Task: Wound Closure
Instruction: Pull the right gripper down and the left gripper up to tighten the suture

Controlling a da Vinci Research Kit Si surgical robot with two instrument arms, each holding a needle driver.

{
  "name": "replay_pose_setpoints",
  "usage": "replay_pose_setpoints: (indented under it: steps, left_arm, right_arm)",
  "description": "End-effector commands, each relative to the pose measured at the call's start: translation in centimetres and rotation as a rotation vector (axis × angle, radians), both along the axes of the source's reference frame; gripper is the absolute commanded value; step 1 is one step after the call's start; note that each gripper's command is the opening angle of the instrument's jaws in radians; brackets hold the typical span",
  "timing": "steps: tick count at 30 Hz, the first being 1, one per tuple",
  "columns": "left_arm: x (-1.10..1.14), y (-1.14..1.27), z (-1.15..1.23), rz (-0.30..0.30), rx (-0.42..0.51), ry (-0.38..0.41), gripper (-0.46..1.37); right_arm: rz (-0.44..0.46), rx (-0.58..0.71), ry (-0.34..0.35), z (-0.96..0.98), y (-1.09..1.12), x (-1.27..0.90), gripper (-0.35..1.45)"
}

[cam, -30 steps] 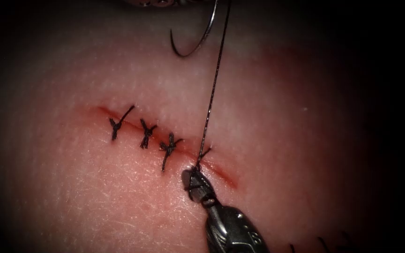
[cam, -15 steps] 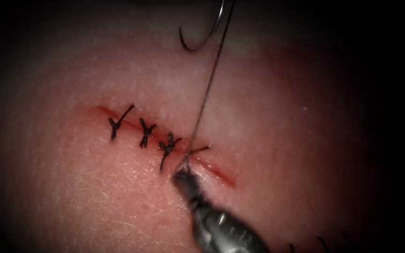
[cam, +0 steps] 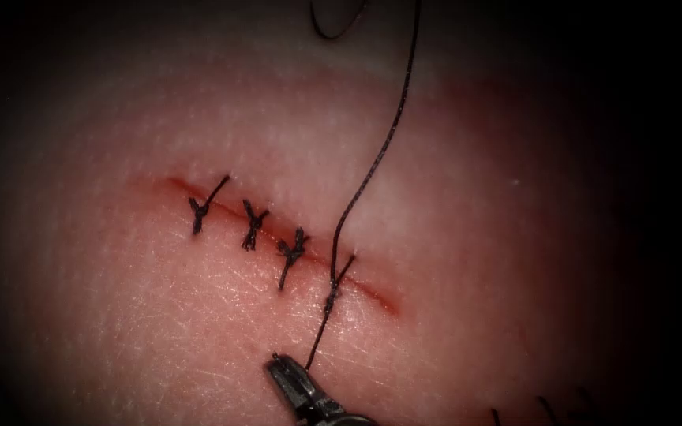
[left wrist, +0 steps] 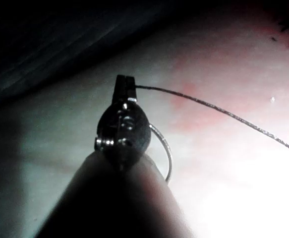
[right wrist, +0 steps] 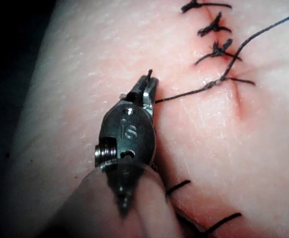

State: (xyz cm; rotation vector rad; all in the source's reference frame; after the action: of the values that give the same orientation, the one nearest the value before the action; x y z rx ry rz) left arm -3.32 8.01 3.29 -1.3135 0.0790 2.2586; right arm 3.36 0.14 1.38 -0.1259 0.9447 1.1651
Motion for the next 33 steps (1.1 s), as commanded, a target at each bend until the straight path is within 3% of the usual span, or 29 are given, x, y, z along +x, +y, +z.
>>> replay_pose_setpoints:
  steps: [1, 13, 23, 28, 33]
  left_arm:
    - [-0.02, 0.02, 0.02, 0.003, -0.008, 0.004, -0.35]
    - [-0.39, 0.23, 0.24, -0.019, -0.071, 0.012, -0.35]
    - [-0.81, 0.18, 0.61, 0.017, -0.077, 0.014, -0.35]
    - [-0.88, 0.05, 0.76, 0.034, -0.059, 0.016, -0.35]
    - [-0.81, -0.01, 0.84, 0.038, -0.050, 0.007, -0.35]
  right_arm:
    - [0.000, 0.000, 0.000, 0.01, 0.00, 0.02, -0.35]
    - [-0.013, -0.007, 0.022, 0.08, -0.03, 0.19, -0.35]
    - [-0.055, 0.006, 0.043, 0.03, -0.22, 0.38, -0.35]
    - [-0.070, 0.015, 0.048, 0.01, -0.27, 0.42, -0.35]
    - [-0.073, 0.021, 0.044, 0.04, -0.27, 0.40, -0.35]
